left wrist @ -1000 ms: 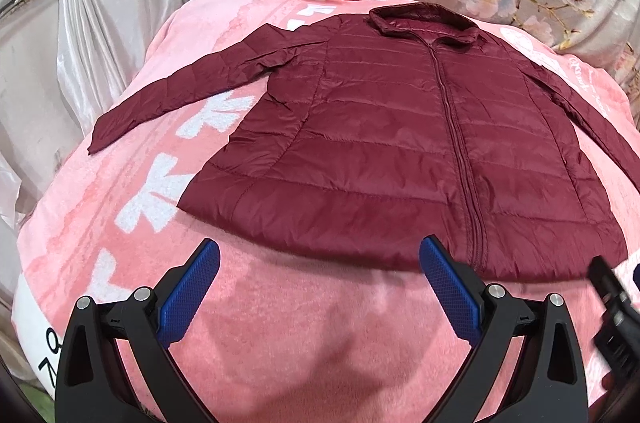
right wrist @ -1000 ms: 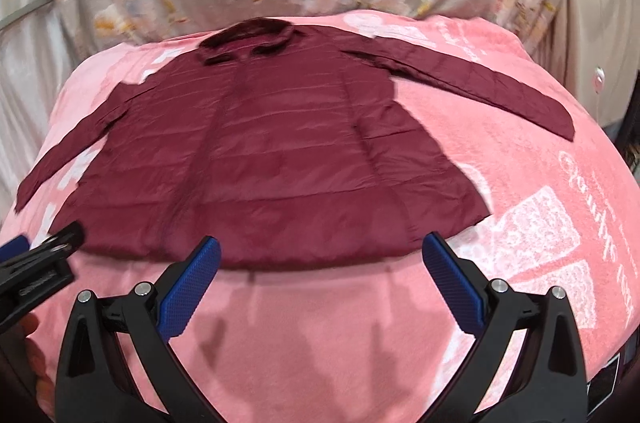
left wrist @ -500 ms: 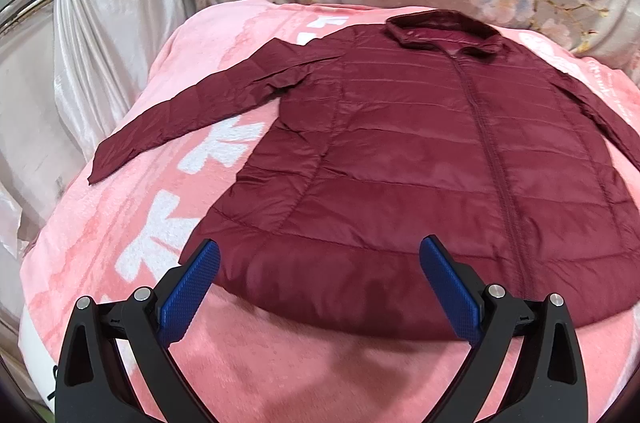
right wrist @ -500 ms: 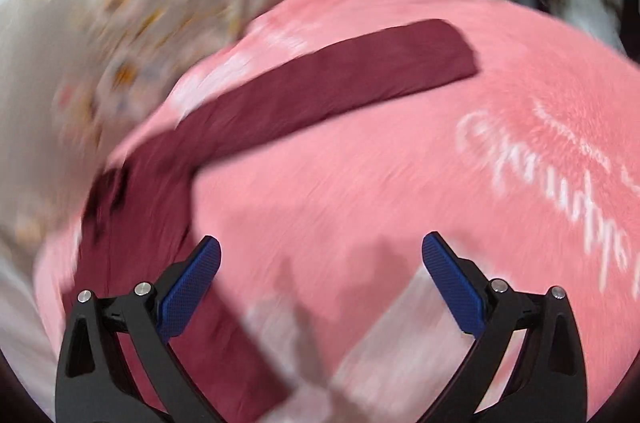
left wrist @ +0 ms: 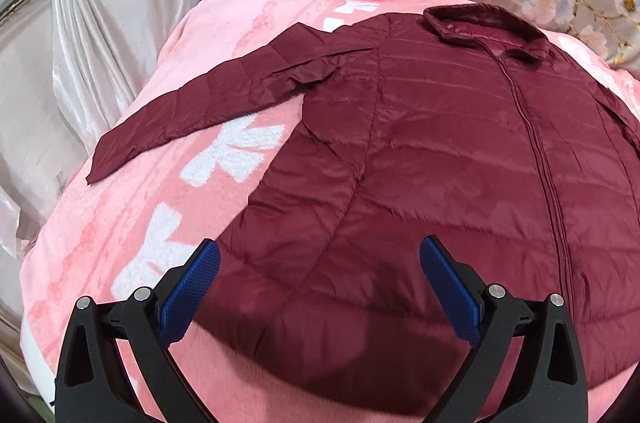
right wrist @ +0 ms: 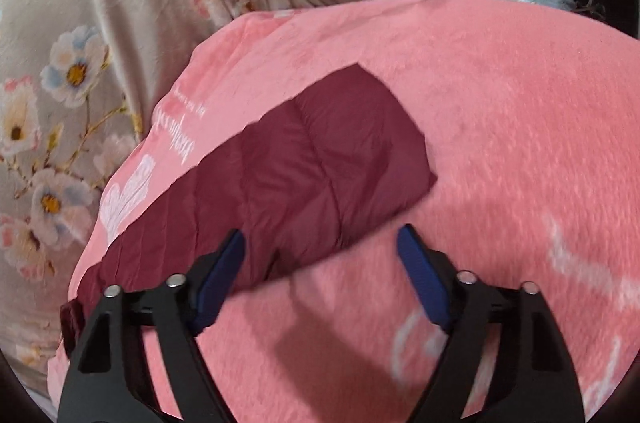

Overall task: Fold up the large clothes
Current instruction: 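Grasp the sleeve cuff with the right gripper and lift it toward the jacket body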

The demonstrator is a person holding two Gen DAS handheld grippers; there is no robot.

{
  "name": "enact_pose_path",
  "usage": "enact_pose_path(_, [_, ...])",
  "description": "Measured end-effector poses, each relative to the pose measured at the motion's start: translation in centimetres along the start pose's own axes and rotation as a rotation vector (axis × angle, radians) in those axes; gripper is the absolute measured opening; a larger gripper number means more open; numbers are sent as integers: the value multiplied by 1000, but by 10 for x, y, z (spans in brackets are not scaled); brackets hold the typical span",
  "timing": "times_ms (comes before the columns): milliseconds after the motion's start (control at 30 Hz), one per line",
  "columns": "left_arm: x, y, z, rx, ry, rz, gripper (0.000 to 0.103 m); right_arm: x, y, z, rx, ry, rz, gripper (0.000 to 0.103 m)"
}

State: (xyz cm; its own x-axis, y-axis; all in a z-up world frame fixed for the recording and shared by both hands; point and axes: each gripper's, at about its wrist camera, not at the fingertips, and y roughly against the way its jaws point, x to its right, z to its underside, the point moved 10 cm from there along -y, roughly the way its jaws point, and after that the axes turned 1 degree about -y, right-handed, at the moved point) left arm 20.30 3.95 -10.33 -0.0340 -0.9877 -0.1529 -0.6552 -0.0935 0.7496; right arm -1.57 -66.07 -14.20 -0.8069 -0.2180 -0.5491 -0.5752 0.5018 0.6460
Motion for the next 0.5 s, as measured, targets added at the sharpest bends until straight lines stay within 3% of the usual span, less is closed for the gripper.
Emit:
enact_pose_path(33, [-1, -2, -3, -1, 3, -3, 97, -1, -5, -3, -3, 2, 7, 43])
enact_pose_path(67, [-2, -4, -5, -2, 6, -6, 97, -3, -11, -6, -13, 1, 12, 17])
enact_pose_path(100, [-5, -8, -9, -1, 16, -6, 97, -7, -12, -8, -15, -7, -1, 8])
enact_pose_path(167, [-7, -11, -14, 0, 24, -5, 97, -25, -5, -14, 23, 10, -33, 6])
enact_pose_path(300, [-20, -17, -27, 14, 49, -40, 97, -128, 40, -8, 120, 219, -197, 5])
enact_pose_path(400, [-31, -23, -33, 8, 78, -61, 97, -228, 80, 37, 101, 402, -397, 5])
enact_pose_path(500, [-45, -28, -32, -4, 101, -90, 97, -309, 114, 105, 44, 575, -564, 5])
